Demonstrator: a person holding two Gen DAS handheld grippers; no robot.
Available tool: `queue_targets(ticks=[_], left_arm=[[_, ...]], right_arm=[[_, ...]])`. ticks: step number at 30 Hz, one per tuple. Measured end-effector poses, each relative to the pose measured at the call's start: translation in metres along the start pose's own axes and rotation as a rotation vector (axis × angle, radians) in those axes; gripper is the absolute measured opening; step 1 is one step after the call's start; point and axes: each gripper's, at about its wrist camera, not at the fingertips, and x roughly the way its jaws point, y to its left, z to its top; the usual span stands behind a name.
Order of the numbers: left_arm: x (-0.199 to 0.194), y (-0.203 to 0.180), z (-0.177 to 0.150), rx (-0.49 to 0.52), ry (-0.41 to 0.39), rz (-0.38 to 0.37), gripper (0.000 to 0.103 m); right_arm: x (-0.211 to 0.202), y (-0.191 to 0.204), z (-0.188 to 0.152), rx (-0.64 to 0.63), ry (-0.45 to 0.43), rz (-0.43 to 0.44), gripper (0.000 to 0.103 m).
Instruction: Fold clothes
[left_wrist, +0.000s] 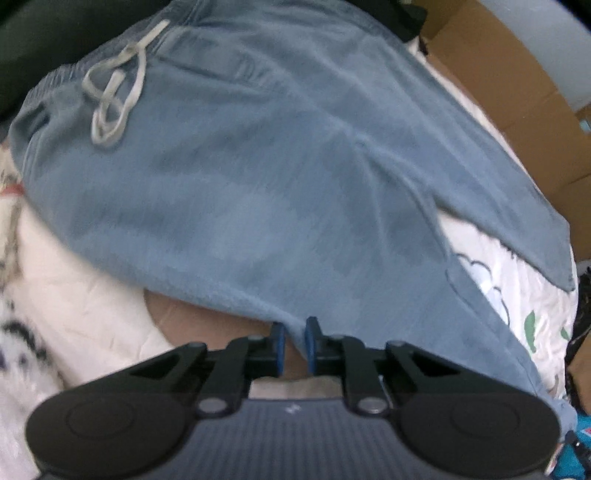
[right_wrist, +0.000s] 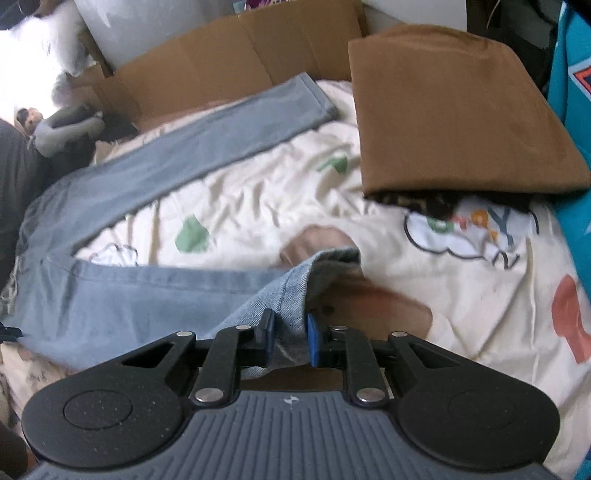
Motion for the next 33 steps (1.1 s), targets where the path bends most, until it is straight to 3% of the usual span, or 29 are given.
queue_targets(ticks=[13, 19, 25, 27, 28, 30, 32, 33], left_arm=[[0.023, -0.024, 0.054, 0.032, -0.068, -0.012, 0.009], [0.048, -0.022, 0.066, -0.018, -0.055, 0.01, 0.01], [0.079, -0.027, 0.076, -0.078, -0.003, 0.069, 0.015], [0.079, -0.034, 0.078, -0.047, -0.002, 0.083, 0.019], [0.078, -0.036, 0.078, -0.032, -0.001, 0.082, 0.026], [0.075, -0.04, 0.075, -0.009, 0.005, 0.075, 0.042], [0.069, -0.043, 0.072, 0.011, -0.002, 0.074, 0.061], [0.064, -0.046, 0.07, 0.028, -0.011, 0.074, 0.062]], right_arm=[[0.038, 0.018, 0.076, -0.077, -0.012, 0.05, 0.013], [0.082, 0.02, 0.11, -0.09, 0.006, 0.003, 0.013], [0.118, 0.013, 0.12, -0.03, 0.075, -0.079, 0.016], [0.116, 0.015, 0.12, -0.031, 0.07, -0.089, 0.021], [0.112, 0.016, 0.12, -0.037, 0.067, -0.087, 0.023], [0.105, 0.017, 0.12, -0.043, 0.065, -0.088, 0.038], [0.094, 0.014, 0.119, -0.04, 0.057, -0.079, 0.04], [0.089, 0.012, 0.118, -0.032, 0.052, -0.077, 0.04]])
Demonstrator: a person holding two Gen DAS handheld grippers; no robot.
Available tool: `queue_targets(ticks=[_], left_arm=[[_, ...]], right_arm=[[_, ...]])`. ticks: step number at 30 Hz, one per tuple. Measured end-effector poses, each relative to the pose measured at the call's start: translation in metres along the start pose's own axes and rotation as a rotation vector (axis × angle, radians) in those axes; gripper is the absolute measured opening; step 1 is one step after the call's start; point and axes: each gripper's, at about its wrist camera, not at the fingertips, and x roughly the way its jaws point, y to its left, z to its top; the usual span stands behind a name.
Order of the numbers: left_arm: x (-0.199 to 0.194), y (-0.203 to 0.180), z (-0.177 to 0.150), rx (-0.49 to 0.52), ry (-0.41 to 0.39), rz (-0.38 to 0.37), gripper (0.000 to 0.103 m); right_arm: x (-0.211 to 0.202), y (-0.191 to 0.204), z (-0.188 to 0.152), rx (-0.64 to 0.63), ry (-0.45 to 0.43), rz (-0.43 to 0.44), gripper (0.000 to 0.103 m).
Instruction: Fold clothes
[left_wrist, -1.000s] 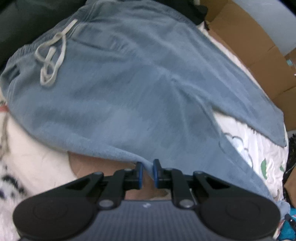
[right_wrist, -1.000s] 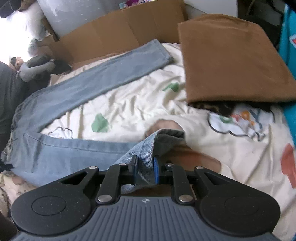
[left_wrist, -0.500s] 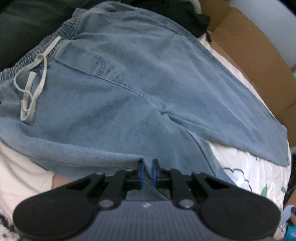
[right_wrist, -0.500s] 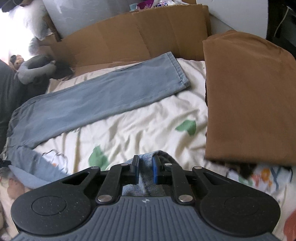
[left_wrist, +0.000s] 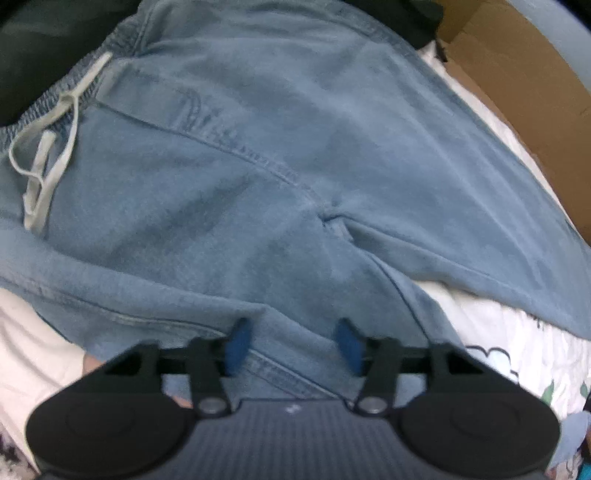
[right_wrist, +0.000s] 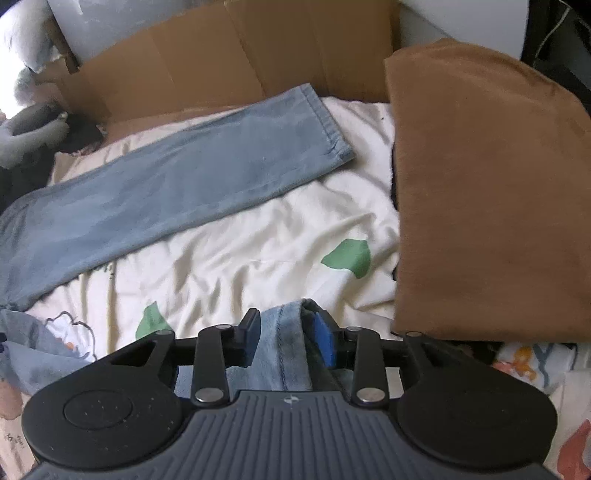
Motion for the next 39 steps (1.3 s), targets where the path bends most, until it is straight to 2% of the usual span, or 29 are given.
queue_targets(ticks=[7, 10, 15, 19, 21, 26, 31, 35, 39], left_arm=[[-0.023, -0.004, -0.015, 0.128, -0.008, 0.005, 0.065], [-0.029, 0.004, -0.024, 0.132, -0.003, 0.008, 0.066], [-0.039, 0.021, -0.038, 0.138, 0.015, 0.034, 0.066], [-0.043, 0.035, -0.048, 0.138, 0.034, 0.064, 0.066], [-0.044, 0.041, -0.051, 0.132, 0.044, 0.082, 0.066], [-0.052, 0.056, -0.055, 0.123, 0.055, 0.111, 0.066], [-0.052, 0.065, -0.058, 0.122, 0.063, 0.123, 0.066], [-0.045, 0.064, -0.062, 0.14, 0.072, 0.138, 0.066], [-0.044, 0.064, -0.064, 0.147, 0.077, 0.133, 0.066]], right_arm=[[-0.023, -0.013, -0.032, 0.065, 0.031, 0.038, 0.04], [-0.02, -0.02, -0.05, 0.129, 0.053, 0.06, 0.043], [-0.01, -0.032, -0.067, 0.253, 0.036, 0.108, 0.043], [0.002, -0.032, -0.071, 0.277, 0.045, 0.121, 0.044], [0.01, -0.032, -0.073, 0.282, 0.052, 0.116, 0.049], [0.021, -0.036, -0.074, 0.316, 0.039, 0.147, 0.049], [0.012, -0.033, -0.071, 0.306, 0.014, 0.178, 0.048], [-0.002, -0.032, -0.067, 0.296, -0.034, 0.225, 0.042], [0.0, -0.033, -0.063, 0.324, -0.044, 0.237, 0.042]])
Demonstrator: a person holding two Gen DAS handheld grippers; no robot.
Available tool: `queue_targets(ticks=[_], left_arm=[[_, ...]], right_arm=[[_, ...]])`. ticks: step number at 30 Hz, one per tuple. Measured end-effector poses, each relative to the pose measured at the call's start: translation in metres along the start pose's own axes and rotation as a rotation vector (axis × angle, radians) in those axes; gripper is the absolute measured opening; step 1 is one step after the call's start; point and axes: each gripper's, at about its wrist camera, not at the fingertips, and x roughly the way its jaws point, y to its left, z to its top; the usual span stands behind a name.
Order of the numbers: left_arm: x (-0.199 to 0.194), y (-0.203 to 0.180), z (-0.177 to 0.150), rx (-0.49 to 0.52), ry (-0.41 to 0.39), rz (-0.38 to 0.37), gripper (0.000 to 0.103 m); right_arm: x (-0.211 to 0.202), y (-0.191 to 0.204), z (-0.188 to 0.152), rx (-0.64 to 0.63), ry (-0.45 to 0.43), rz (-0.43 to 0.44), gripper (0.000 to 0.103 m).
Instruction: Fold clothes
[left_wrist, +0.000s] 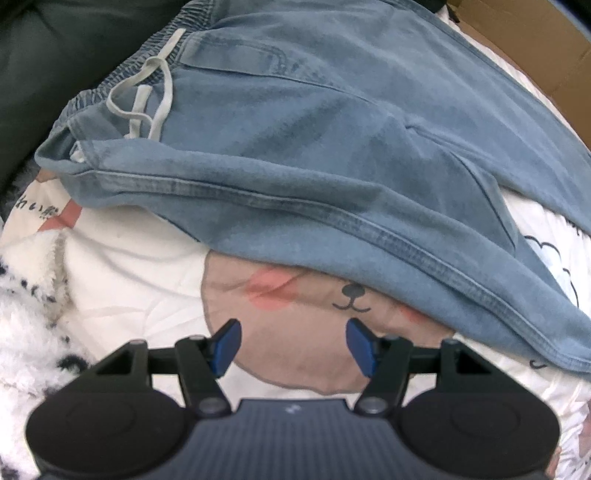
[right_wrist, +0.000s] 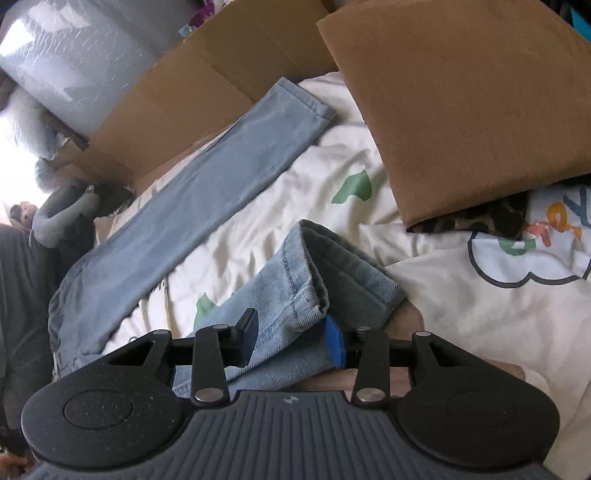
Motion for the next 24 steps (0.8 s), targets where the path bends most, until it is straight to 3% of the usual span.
queue_targets(ticks=[6, 7, 9, 11, 24], left_arm=[[-0.003, 0.005, 0.001, 0.005, -0.01, 0.014, 0.066], [-0.003, 0.008, 0.002, -0.009, -0.015, 0.015, 0.066], [-0.005, 0.015, 0.004, -0.039, -0.03, 0.013, 0.066], [-0.008, 0.022, 0.006, -0.064, -0.051, 0.017, 0.067], [-0.015, 0.059, 0.019, -0.246, -0.128, -0.003, 0.071]], right_arm=[[0.025, -0.014, 0.002, 0.174, 0.002, 0.04, 0.041], [0.028, -0.014, 0.002, 0.195, 0.001, 0.047, 0.038], [0.03, -0.013, 0.001, 0.214, -0.003, 0.063, 0.011], [0.029, -0.01, 0.001, 0.214, -0.003, 0.072, 0.006], [-0.052, 0.008, -0.018, 0.148, 0.001, 0.05, 0.004]])
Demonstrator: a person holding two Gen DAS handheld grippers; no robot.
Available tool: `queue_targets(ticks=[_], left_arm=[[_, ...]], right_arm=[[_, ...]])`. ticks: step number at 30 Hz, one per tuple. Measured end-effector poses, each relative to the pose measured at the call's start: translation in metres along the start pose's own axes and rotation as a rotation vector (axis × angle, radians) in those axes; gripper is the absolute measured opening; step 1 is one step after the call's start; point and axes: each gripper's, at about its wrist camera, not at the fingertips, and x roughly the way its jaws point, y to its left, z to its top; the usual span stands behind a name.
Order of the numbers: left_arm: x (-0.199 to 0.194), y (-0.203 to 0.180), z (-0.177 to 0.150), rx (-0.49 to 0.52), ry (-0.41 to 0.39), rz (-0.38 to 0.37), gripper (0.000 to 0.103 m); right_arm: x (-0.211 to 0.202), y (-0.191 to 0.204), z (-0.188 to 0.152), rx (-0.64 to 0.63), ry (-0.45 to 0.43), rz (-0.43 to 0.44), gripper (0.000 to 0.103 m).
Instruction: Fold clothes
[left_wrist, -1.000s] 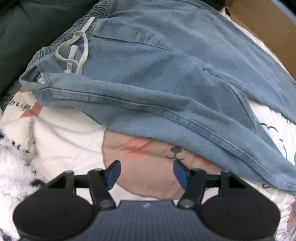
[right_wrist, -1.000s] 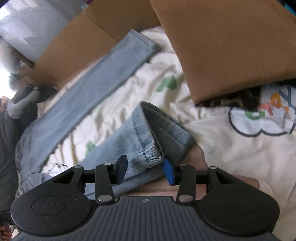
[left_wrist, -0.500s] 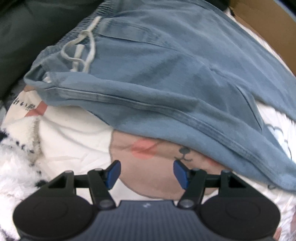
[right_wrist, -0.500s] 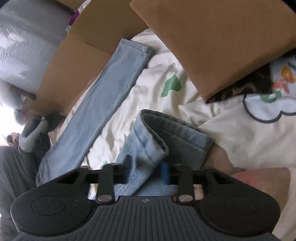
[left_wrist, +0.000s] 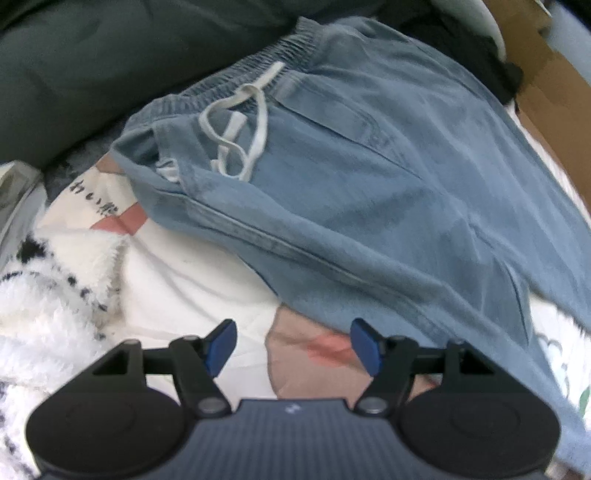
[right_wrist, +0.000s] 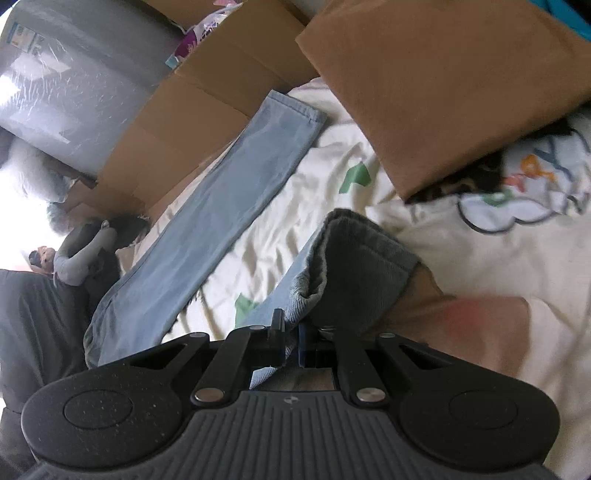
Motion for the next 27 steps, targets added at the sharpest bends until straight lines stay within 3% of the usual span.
queue_targets(ticks=[9, 15, 20, 22, 27], left_arm=[[0.003, 0.025, 0.001, -0.132, -0.028, -0.057, 0.071], [0.005, 0.034, -0.008, -0.162, -0.055, 0.015, 0.07], [0.002, 0.034, -0.02, -0.106, -0.044, 0.051, 0.069], [-0.001, 0.034, -0.025, -0.01, -0.033, 0.037, 0.066], [-0.008, 0.039, -0.034, 0.012, 0.004, 0.036, 0.061]], right_arm=[[-0.065, -0.002, -0.03, 0.004, 0.058, -0.078, 0.004], [-0.09, -0.006, -0.047, 0.009, 0.098, -0.128, 0.004], [-0.096, -0.012, -0.064, 0.019, 0.135, -0.174, 0.004], [-0.098, -0.015, -0.072, 0.03, 0.144, -0.194, 0.004], [-0.107, -0.02, -0.086, 0.057, 0.152, -0.215, 0.004]])
